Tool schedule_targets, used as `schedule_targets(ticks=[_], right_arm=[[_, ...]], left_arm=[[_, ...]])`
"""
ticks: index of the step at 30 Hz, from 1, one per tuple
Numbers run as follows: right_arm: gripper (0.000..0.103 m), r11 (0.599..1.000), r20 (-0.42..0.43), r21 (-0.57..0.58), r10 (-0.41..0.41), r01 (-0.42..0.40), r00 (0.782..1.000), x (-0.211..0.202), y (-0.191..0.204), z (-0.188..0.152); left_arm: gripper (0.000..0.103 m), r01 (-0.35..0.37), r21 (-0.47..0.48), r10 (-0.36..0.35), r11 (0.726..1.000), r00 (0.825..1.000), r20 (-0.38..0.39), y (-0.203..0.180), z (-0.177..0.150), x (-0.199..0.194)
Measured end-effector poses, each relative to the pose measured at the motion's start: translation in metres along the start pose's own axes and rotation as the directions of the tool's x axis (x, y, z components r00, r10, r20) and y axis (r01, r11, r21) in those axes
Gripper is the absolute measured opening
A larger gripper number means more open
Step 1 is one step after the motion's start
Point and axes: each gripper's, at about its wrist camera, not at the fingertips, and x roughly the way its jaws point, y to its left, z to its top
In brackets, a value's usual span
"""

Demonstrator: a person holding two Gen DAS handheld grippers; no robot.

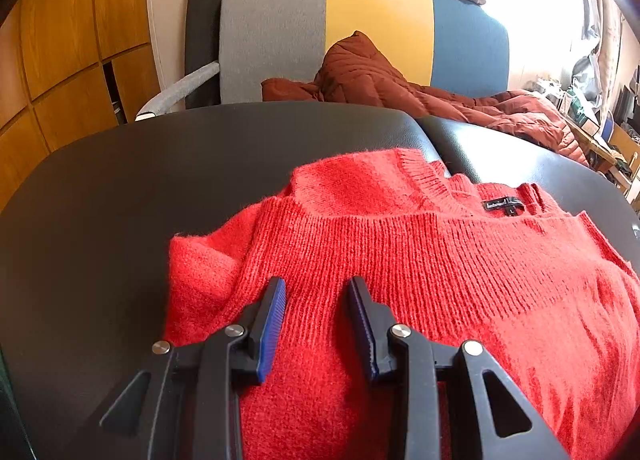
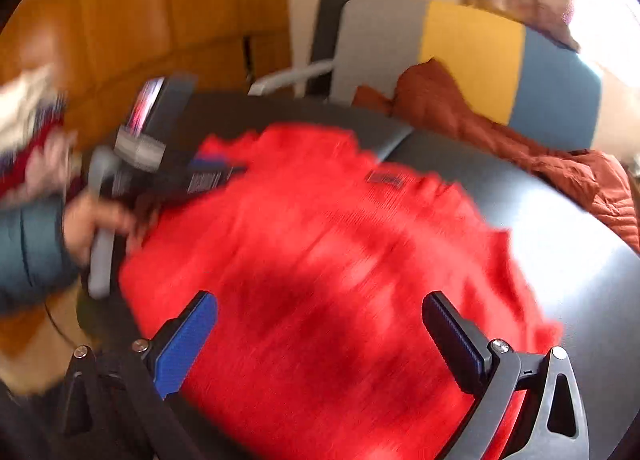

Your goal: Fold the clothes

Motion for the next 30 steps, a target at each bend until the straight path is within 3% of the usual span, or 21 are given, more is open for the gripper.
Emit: schedule_targets(ticks=[4, 8, 12, 15, 18, 21, 25, 30], right_arm=[[0.103, 0.999, -0.130, -0.029, -0.031, 0.027, 0.991, 0.013, 0.009, -0.046], [0.103, 0.998, -0.108, 0.006, -0.056, 0.057, 0.993, -0.010, 0.001, -0.088], [0.103, 0.997, -0.129, 0.041, -0.057, 0.063, 0.990, -0.024, 0.000, -0.102], [0.103, 0.992, -0.127, 0.126, 0.034, -0.018, 0.991, -0.038, -0.006, -0.098], [0.103, 0.975, -0.072, 0.205, 0.107, -0.090, 0.992, -0.057, -0.021, -0.088], [0.103, 0.963, 0.018, 0.248, 0.109, -0.110, 0.994, -0.072, -0.039, -0.072], [0.103, 0.961, 0.089, 0.266, 0.052, -0.074, 0.995, -0.064, -0.061, -0.041], [0.103, 0.954, 0.052, 0.299, 0.003, -0.019, 0.999, -0.012, -0.086, -0.014]], left_arm=[[0.034, 0.004, -0.002, -0.004, 1.000, 1.000, 0.001, 0.003, -0.007, -0.007], [0.034, 0.012, -0.018, -0.012, 1.000, 1.000, 0.015, 0.008, -0.025, -0.023], [0.034, 0.005, -0.011, -0.005, 1.000, 0.999, 0.033, 0.007, -0.042, -0.036], [0.033, -0.011, 0.016, 0.010, 1.000, 0.999, 0.039, 0.005, -0.049, -0.044], [0.033, -0.007, 0.027, 0.006, 1.000, 0.999, 0.043, 0.006, -0.052, -0.047], [0.034, -0.013, 0.029, 0.012, 0.999, 0.999, 0.039, 0.005, -0.052, -0.046], [0.034, -0.022, 0.034, 0.021, 0.999, 0.999, 0.041, 0.004, -0.052, -0.047], [0.034, -0.021, 0.030, 0.020, 0.999, 0.999, 0.043, 0.004, -0.052, -0.048]])
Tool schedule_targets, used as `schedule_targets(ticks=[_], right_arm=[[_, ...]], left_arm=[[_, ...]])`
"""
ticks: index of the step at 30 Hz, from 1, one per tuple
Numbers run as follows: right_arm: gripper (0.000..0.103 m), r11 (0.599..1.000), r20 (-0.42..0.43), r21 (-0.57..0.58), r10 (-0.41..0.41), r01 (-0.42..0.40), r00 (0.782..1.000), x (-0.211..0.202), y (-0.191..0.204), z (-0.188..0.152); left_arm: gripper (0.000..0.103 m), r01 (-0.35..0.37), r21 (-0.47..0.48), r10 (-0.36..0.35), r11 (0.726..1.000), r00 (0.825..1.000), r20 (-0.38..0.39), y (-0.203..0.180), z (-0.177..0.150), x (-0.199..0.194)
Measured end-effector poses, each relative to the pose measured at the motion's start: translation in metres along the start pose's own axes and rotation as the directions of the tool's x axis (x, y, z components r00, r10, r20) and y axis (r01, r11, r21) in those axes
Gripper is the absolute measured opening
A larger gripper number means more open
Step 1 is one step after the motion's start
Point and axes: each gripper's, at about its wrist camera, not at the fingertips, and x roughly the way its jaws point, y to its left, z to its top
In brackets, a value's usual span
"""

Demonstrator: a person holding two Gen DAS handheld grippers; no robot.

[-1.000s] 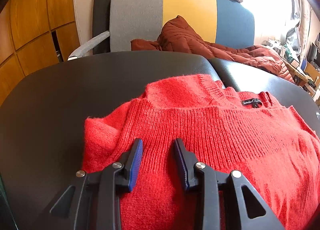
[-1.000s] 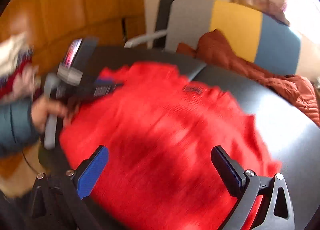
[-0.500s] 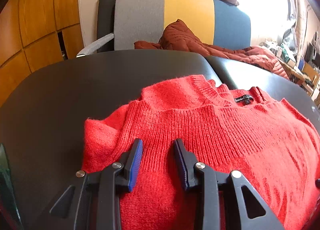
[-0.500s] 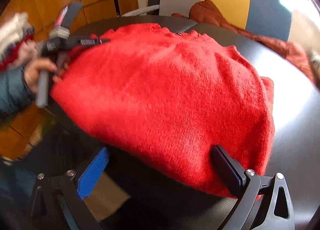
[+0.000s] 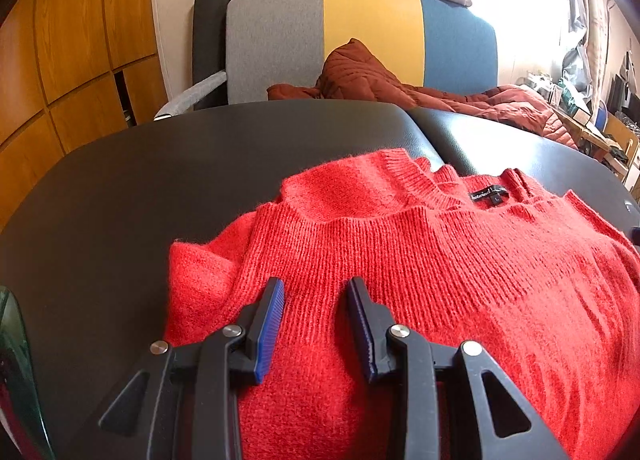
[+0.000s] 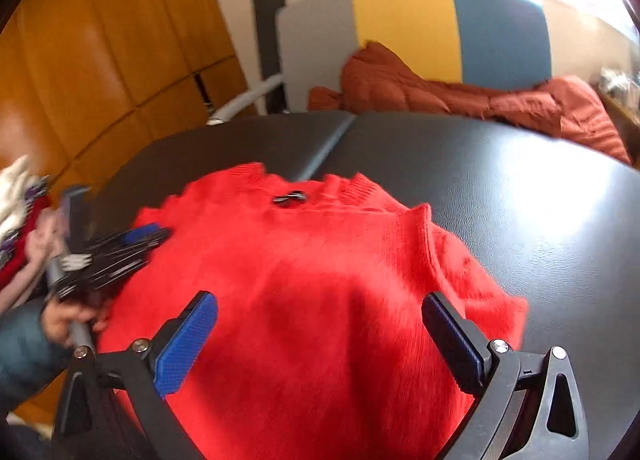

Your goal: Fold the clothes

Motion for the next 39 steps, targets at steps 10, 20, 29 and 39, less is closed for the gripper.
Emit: schedule_targets(ticks=[10, 20, 29, 39], right_arm=[[0.103, 0.995, 0.009, -0.037, -0.091, 0.091, 0.996, 0.043, -0.012, -0.012], [0.103, 0.993, 0.013, -0.048, -0.105, 0.106, 0.994, 0.043, -0.010, -0.014], [0.103, 0.993, 0.019, -0.051, -0.109, 0.110, 0.994, 0.043, -0.010, -0.014], [0.103, 0.993, 0.021, -0.048, -0.103, 0.104, 0.994, 0.042, -0.011, -0.014]], left_arm=[[0.034, 0.023, -0.025, -0.023, 0.999, 1.000, 0.015, 0.005, -0.001, 0.001], [0.036, 0.154, -0.143, -0.161, 0.978, 0.986, -0.037, 0.030, 0.009, -0.018], [0.044, 0.225, -0.367, -0.269, 0.903, 0.960, -0.074, 0.118, -0.015, -0.053], [0.062, 0.355, -0.477, -0.435, 0.804, 0.898, -0.065, 0.132, -0.030, -0.031]])
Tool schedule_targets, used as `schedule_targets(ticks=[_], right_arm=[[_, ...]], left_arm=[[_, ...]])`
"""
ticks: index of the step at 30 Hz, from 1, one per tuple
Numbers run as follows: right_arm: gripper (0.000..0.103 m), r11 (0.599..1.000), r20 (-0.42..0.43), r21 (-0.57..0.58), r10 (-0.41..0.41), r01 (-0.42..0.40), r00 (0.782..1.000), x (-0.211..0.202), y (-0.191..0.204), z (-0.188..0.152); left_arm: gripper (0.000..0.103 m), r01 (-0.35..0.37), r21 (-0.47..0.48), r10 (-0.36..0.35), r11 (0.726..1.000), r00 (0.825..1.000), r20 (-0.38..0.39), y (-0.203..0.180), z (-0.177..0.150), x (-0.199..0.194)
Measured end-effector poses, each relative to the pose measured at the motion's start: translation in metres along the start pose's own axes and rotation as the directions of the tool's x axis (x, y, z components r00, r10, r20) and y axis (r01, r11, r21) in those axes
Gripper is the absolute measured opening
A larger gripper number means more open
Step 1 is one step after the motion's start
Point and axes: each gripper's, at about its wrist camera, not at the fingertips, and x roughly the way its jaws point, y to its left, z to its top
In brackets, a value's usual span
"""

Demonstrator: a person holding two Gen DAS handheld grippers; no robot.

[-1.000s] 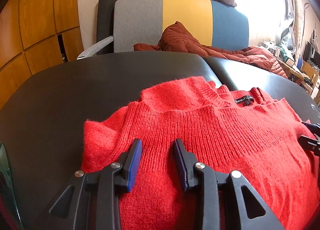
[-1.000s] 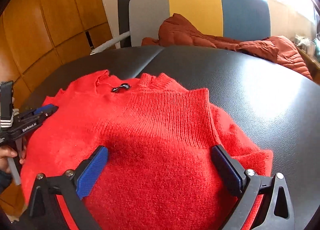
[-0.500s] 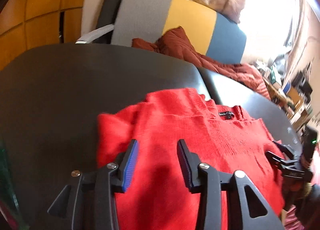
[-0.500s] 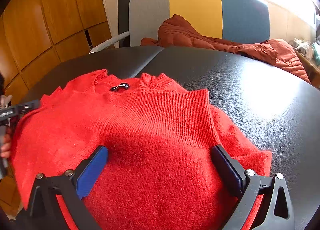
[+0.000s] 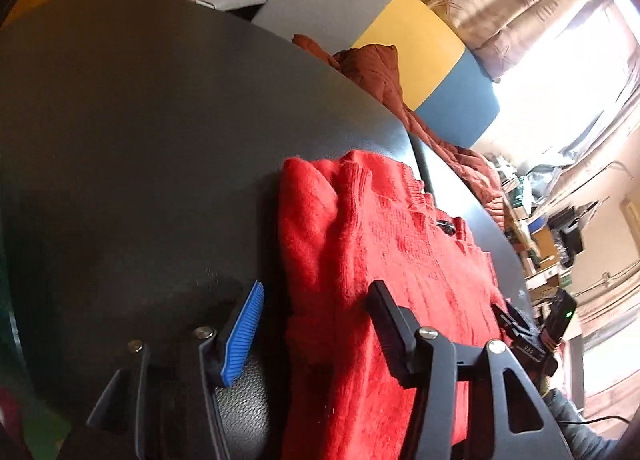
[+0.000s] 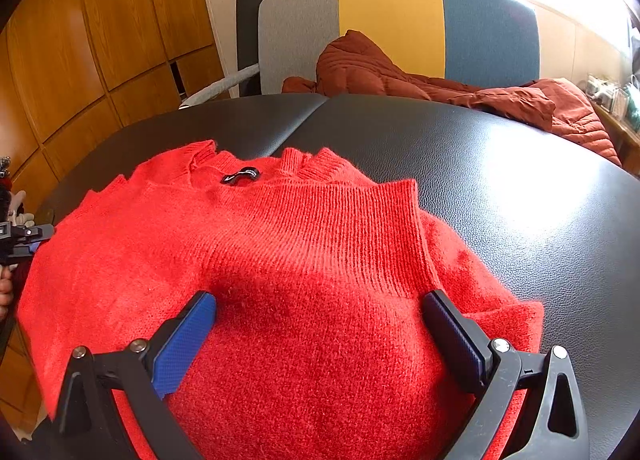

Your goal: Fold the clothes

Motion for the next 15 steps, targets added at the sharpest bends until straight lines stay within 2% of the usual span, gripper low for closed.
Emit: schedule_targets(ticks=[5, 10, 11, 15], right_arm=[[0.103, 1.000, 0.001, 0.003, 0.007, -0.007, 1.000, 0.000, -0.002, 0.000], [0.103, 1.000, 0.002, 0.002, 0.007, -0.007, 1.000, 0.000, -0.001, 0.000], [0.103, 1.000, 0.002, 0.002, 0.008, -0.008, 1.000, 0.000, -0.001, 0.000], [0.103, 1.000, 0.003, 0.005, 0.012, -0.012, 1.000, -0.001, -0.001, -0.001]], left_arm=[[0.064, 0.039, -0.012, -0.039, 0.999, 0.999, -0.024, 0.002, 0.008, 0.010], [0.061, 0.063, 0.061, -0.058, 0.996, 0.995, -0.078, -0.015, 0.015, 0.028], [0.059, 0.060, 0.077, -0.053, 0.995, 0.995, -0.083, -0.017, 0.015, 0.030], [0.037, 0.029, 0.095, -0.022, 0.995, 0.998, -0.066, -0.022, 0.015, 0.035]])
